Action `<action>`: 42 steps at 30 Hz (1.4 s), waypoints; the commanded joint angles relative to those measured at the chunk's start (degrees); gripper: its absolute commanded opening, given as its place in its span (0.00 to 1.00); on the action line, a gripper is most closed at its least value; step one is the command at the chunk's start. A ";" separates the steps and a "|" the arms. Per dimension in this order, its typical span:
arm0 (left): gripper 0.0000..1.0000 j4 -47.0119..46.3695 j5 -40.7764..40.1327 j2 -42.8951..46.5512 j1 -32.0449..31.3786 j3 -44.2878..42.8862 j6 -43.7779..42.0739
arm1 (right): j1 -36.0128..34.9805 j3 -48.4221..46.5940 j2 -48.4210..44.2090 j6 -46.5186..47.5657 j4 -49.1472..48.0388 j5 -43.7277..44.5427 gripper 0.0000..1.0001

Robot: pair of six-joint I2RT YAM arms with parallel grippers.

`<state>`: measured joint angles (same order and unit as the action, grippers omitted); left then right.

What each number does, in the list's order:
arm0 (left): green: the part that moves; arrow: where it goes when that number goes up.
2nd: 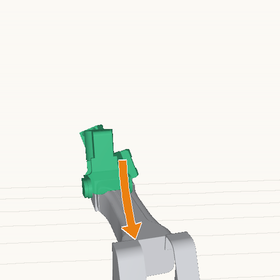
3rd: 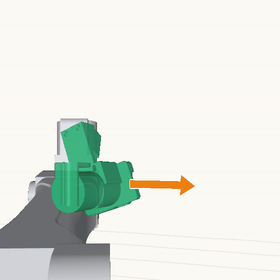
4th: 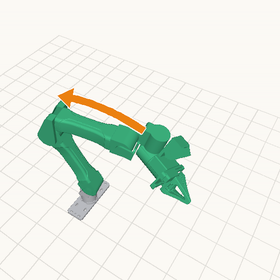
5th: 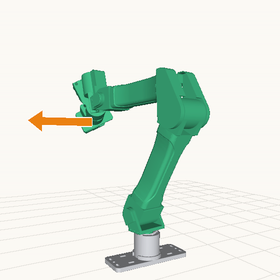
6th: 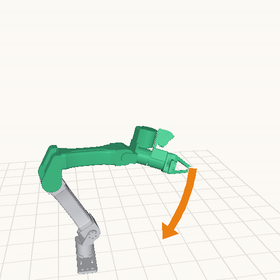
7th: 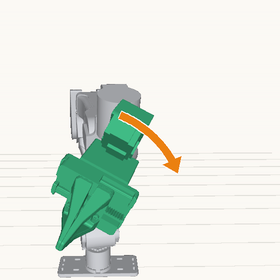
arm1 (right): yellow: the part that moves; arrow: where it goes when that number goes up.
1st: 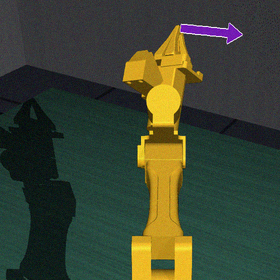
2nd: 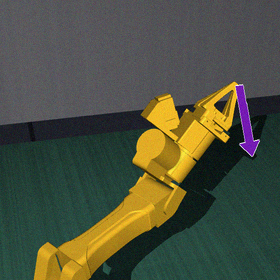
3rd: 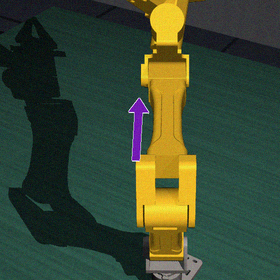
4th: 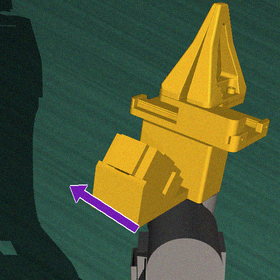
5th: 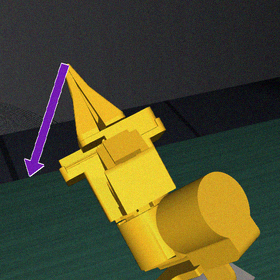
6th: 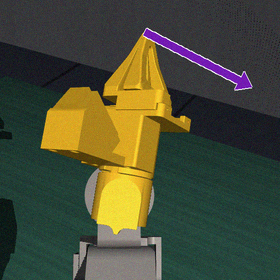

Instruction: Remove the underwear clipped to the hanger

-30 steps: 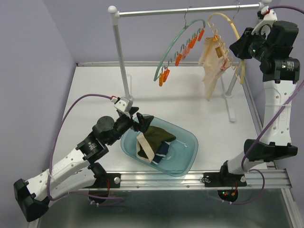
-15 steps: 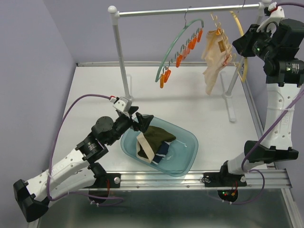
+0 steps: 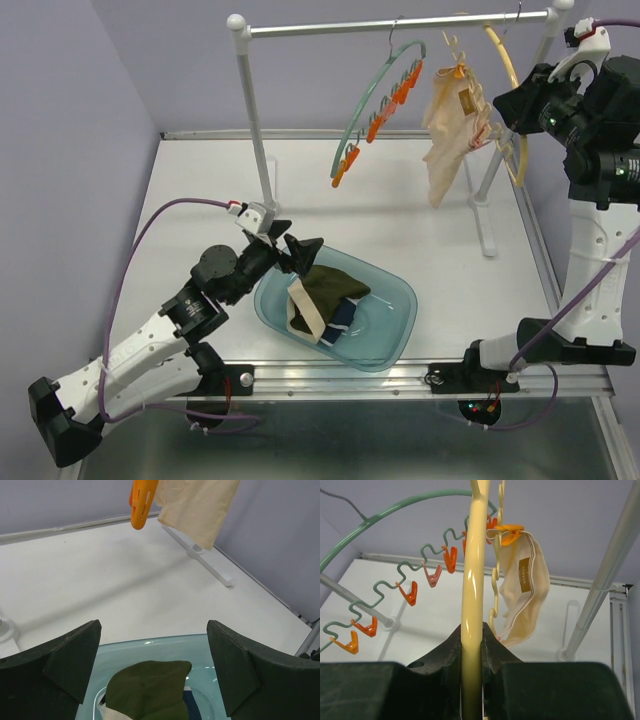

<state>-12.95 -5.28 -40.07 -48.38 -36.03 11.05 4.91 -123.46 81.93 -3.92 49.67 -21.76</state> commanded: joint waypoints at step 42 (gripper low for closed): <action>0.98 -53.85 18.11 -33.49 -1.19 -0.79 -34.95 | 0.37 47.96 -39.57 8.67 4.73 -31.50 0.01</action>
<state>-60.45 12.95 -72.95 -49.17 -33.58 -19.49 4.91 -76.01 42.39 4.14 56.36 -47.13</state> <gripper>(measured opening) 0.985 0.188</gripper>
